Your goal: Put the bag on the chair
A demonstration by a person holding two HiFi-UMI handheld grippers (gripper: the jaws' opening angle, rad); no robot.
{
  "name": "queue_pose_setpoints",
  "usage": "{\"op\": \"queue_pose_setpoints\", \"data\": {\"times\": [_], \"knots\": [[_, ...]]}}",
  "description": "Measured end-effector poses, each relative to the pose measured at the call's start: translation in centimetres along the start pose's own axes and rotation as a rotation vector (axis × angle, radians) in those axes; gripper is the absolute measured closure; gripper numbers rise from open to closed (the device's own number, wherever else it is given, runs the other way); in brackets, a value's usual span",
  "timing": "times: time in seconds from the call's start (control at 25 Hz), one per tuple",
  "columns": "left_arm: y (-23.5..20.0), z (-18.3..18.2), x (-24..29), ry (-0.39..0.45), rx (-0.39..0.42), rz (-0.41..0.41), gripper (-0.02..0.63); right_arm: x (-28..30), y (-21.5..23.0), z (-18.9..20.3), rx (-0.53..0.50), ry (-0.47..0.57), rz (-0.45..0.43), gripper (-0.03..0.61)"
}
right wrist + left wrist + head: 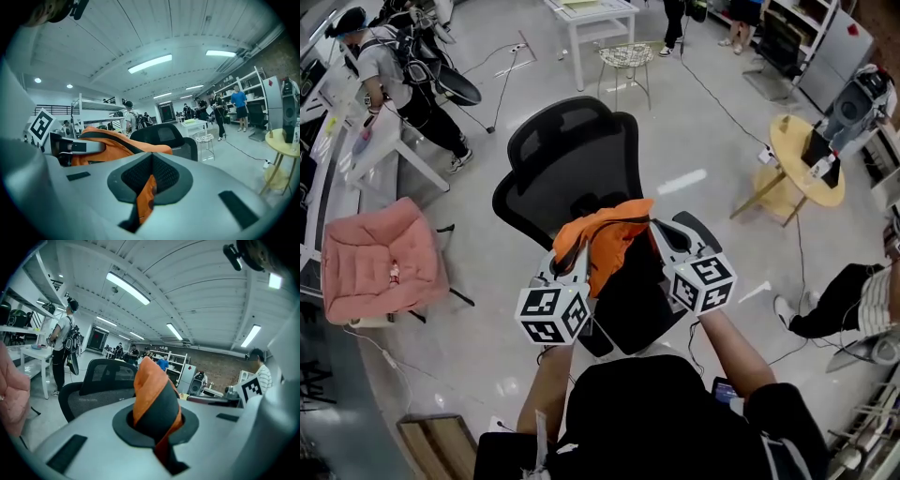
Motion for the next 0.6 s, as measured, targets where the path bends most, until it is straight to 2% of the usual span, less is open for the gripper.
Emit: {"op": "queue_pose_setpoints", "data": {"times": [0.6], "knots": [[-1.3, 3.2, 6.7, -0.062, -0.072, -0.112, 0.603, 5.3, 5.8, 2.4, 0.017, -0.148, -0.082, 0.583]]}}
Point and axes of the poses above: the fingertips, and each gripper's own axes: x forward along the fingers, y to its right, z out of its underside, the point moved 3 cm from there along -x, backward along the fingers, and after that the axes turned 6 degrees about x, right-handed, at the moved point
